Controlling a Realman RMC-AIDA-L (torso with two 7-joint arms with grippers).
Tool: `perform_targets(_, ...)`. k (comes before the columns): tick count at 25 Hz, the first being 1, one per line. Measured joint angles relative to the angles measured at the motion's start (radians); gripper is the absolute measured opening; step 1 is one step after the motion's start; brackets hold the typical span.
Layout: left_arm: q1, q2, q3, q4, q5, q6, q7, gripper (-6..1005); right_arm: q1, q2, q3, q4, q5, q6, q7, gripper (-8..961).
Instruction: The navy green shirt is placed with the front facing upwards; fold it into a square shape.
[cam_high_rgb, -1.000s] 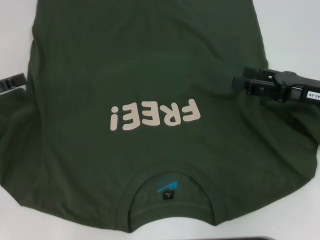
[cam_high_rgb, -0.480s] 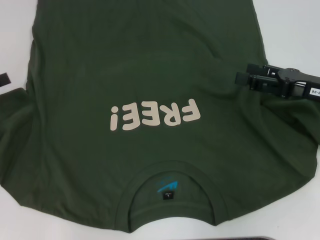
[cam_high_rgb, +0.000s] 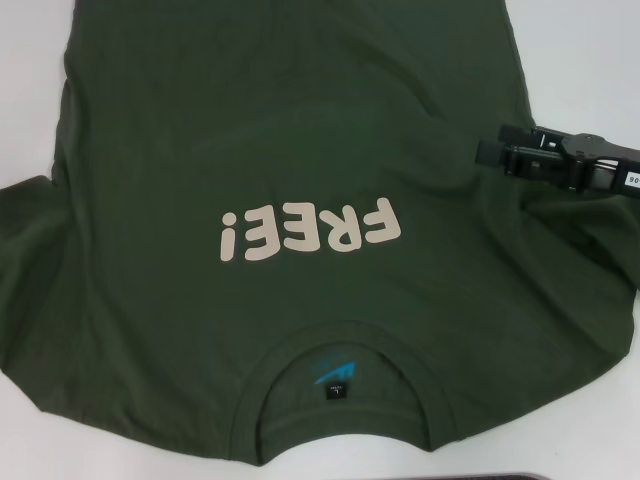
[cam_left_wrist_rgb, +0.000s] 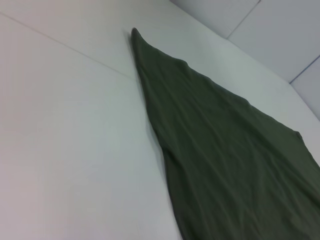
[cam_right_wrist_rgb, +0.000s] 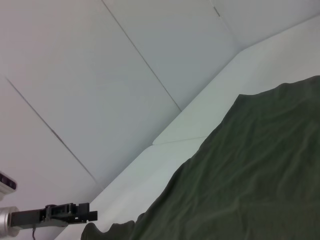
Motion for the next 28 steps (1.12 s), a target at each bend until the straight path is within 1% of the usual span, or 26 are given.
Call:
perform_targets(8, 0.022, 0.014, -0.005, 0.0, 0.002, 0.007, -0.001, 904, -0.001, -0.002, 0.009, -0.001, 0.0, 0.0, 0.004, 914)
perform_targets(18, 0.043, 0.015, -0.001, -0.012, 0.016, 0.021, 0.003, 870, -0.001, -0.003, 0.02, -0.002, 0.0, 0.0, 0.004, 914)
perform_targets(28, 0.028, 0.01, 0.007, -0.012, 0.065, 0.043, 0.007, 835, 0.0, -0.003, 0.021, -0.001, 0.0, 0.008, 0.004, 914)
